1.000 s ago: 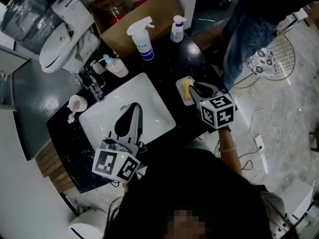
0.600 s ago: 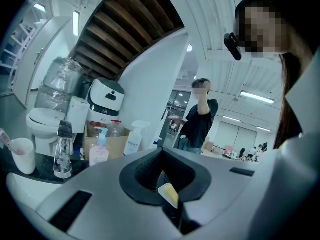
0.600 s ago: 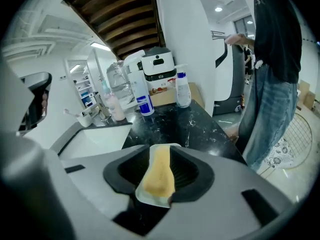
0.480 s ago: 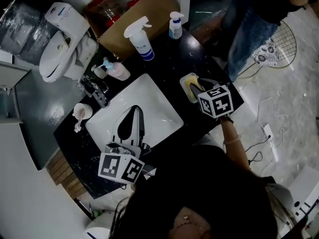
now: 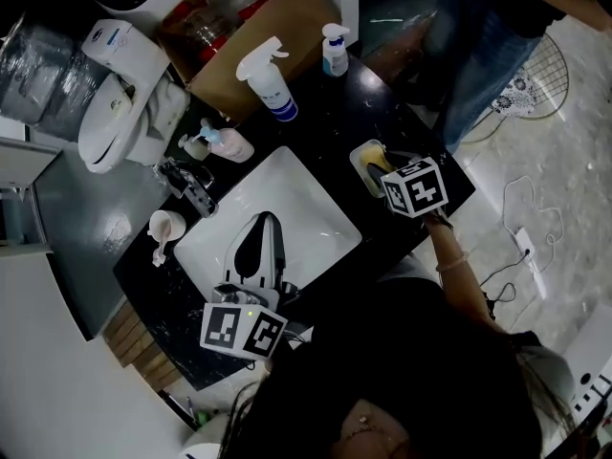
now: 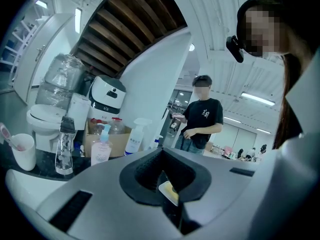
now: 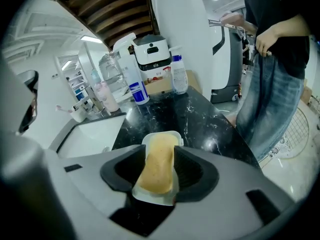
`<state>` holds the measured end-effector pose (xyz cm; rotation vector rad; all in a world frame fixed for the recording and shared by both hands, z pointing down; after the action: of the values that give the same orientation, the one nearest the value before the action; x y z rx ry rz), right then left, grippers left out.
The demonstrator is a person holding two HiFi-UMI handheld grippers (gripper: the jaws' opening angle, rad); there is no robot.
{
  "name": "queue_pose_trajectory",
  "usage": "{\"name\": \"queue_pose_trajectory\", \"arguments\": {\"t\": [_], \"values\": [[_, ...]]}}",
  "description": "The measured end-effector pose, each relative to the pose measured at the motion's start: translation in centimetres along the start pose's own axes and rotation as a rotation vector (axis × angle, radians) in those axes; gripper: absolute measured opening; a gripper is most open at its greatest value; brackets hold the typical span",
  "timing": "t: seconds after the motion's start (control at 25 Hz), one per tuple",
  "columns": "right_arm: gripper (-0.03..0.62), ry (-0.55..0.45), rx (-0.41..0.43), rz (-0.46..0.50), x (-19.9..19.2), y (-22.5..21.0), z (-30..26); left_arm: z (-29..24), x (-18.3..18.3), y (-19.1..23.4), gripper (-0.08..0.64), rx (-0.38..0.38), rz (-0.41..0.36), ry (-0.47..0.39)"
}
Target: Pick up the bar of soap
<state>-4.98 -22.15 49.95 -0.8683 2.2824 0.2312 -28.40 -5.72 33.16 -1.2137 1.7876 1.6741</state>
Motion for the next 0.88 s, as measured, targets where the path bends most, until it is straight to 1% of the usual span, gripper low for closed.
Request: {"name": "queue_pose_trajectory", "arguments": {"t": [0.52, 0.68, 0.88], "values": [[0.167, 0.074, 0.004, -0.022, 0.2, 0.0, -0.8, 0.2, -0.1, 1.4, 0.005, 0.013, 0.029, 0.004], [0.175, 0.122, 0.007, -0.031, 0.4, -0.1, -1.1, 0.1, -0.2, 1.6, 0.005, 0.01, 0.034, 0.013], [0.186, 0.181, 0.029, -0.053, 0.5, -0.2, -1.6, -0.2, -0.3, 1.9, 0.005, 0.01, 0.041, 0.023]]}}
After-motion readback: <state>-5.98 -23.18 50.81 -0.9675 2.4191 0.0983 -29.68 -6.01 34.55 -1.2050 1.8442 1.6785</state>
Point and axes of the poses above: the fingertips, and each gripper's own axes: z backward along the fingers, y to its left, x out of its top, the point moved 8 cm from there along z, backward along the fingers, and after that the axes turned 14 degrees about z, right-handed, at the moved point
